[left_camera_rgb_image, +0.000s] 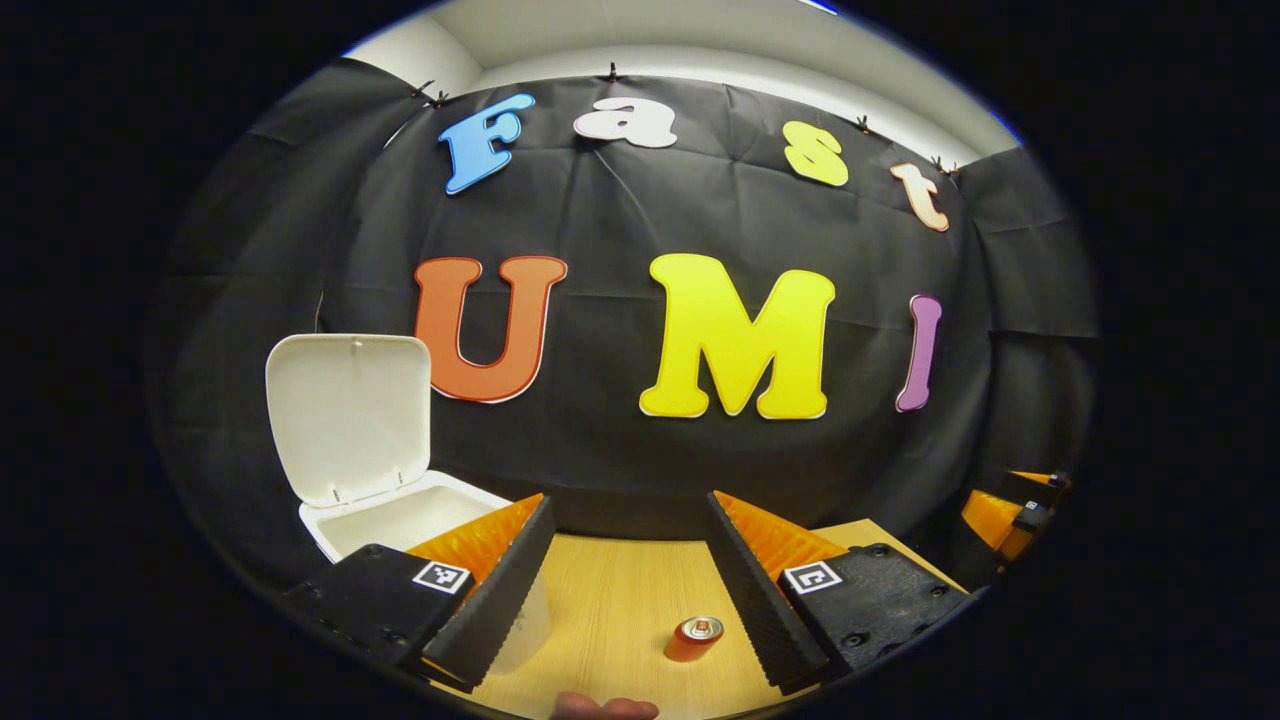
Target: Press the lid of the desktop garbage bin to open it, pick up the crumpled paper on the desktop and throw it into the bin, then pick up the pop can on the desktop and drop it into the bin, and finally close the garbage bin lid.
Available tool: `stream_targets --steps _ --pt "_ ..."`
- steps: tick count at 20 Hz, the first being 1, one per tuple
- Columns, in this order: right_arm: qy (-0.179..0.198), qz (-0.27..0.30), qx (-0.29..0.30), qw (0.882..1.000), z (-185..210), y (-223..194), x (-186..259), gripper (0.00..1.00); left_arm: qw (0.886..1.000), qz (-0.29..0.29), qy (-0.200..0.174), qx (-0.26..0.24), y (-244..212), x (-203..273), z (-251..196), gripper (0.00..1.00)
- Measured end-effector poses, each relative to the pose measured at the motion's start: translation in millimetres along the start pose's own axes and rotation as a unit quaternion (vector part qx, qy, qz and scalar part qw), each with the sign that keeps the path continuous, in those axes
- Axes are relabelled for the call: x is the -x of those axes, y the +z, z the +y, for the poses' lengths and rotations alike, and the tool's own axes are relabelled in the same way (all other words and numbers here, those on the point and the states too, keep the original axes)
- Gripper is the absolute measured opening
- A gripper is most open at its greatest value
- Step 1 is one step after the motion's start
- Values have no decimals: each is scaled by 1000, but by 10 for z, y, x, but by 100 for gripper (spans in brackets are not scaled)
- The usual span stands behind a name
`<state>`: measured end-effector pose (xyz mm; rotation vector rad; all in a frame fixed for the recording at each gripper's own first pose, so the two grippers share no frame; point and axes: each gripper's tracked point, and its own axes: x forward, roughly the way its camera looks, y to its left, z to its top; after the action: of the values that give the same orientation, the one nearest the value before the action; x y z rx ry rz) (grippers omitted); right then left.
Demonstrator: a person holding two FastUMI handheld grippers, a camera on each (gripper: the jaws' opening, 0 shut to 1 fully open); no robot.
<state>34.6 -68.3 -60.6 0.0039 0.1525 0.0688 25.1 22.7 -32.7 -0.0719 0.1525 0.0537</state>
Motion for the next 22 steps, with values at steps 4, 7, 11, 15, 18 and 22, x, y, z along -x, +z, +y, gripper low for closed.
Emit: stream_targets --steps 4,7,11,15,18,22 --pt "30 68 13 997 1 -481 -58 95 1000 20 -6 -9 -161 148 -19 98" --pt "42 108 21 993 40 -837 -108 95 999 29 -7 -20 -263 190 -28 98" --pt "67 159 31 984 139 -1308 -198 95 998 46 -14 -29 -414 262 -70 98" --pt "80 205 55 974 149 -1826 -405 95 998 64 -5 -18 -523 370 -57 98" --pt "93 254 62 961 146 -2239 -508 96 997 78 4 -20 -579 431 -23 98" --pt "116 280 90 949 193 -2617 -800 97 995 98 18 -6 -671 506 12 98"
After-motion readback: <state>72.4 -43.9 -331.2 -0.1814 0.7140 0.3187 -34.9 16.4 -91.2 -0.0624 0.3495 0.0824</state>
